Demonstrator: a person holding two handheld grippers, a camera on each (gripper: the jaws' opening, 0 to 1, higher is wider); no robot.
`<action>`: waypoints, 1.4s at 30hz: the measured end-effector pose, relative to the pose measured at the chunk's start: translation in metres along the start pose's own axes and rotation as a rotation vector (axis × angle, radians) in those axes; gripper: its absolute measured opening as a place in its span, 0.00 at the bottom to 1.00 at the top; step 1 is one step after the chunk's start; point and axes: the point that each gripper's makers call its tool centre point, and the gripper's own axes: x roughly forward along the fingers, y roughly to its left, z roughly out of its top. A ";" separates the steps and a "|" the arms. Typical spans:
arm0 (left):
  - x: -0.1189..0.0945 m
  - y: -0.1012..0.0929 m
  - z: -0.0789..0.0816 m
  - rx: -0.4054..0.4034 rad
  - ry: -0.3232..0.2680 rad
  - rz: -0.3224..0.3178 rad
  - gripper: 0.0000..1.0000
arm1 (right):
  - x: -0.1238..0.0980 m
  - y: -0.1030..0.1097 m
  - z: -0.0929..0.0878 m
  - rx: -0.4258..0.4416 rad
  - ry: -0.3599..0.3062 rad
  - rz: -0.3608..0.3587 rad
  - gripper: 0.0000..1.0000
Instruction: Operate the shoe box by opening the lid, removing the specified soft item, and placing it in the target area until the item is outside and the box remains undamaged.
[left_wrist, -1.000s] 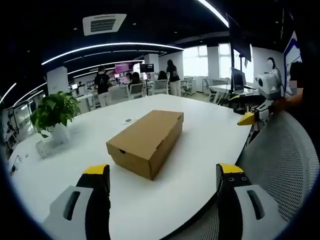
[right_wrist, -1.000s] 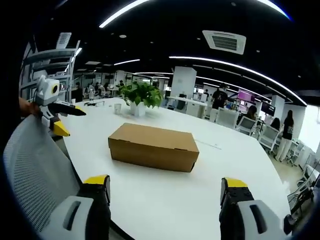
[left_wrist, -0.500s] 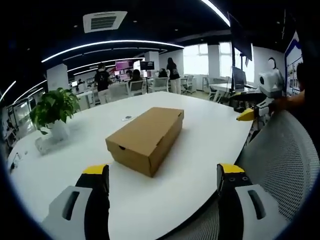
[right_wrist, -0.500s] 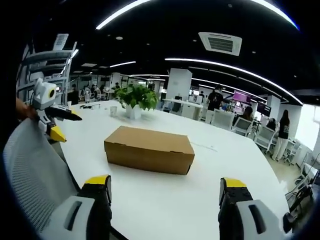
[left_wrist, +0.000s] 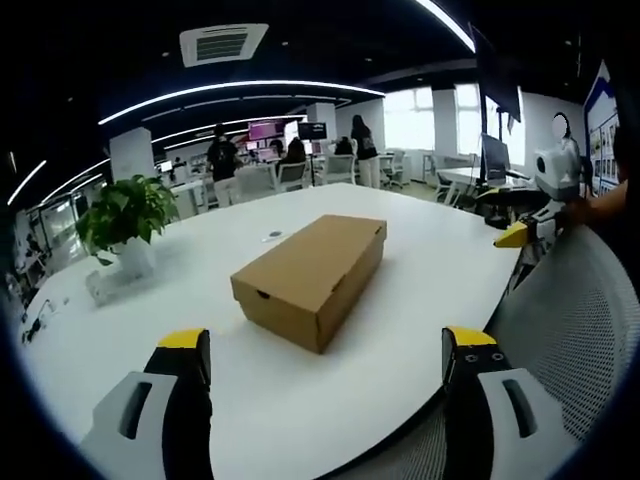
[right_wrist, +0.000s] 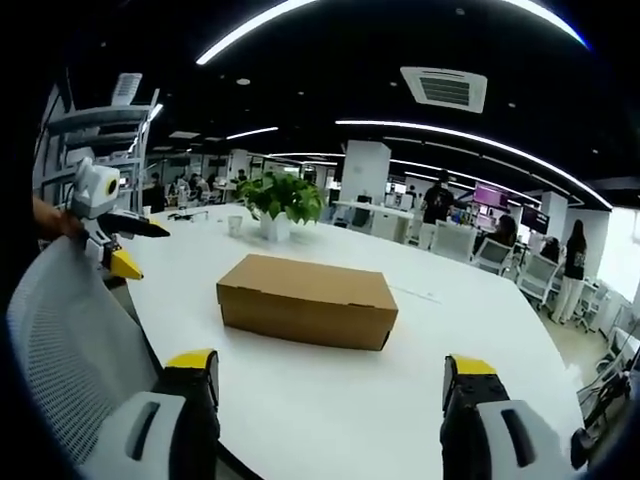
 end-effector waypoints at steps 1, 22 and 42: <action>0.000 0.000 0.002 0.000 -0.007 -0.001 1.00 | 0.000 -0.001 -0.001 0.002 0.003 -0.002 0.93; 0.003 0.000 0.005 -0.020 0.001 -0.011 1.00 | 0.000 -0.001 -0.002 0.040 0.013 0.010 0.97; 0.005 0.000 0.002 -0.001 0.030 -0.044 1.00 | 0.001 -0.007 0.000 0.035 0.032 0.021 0.99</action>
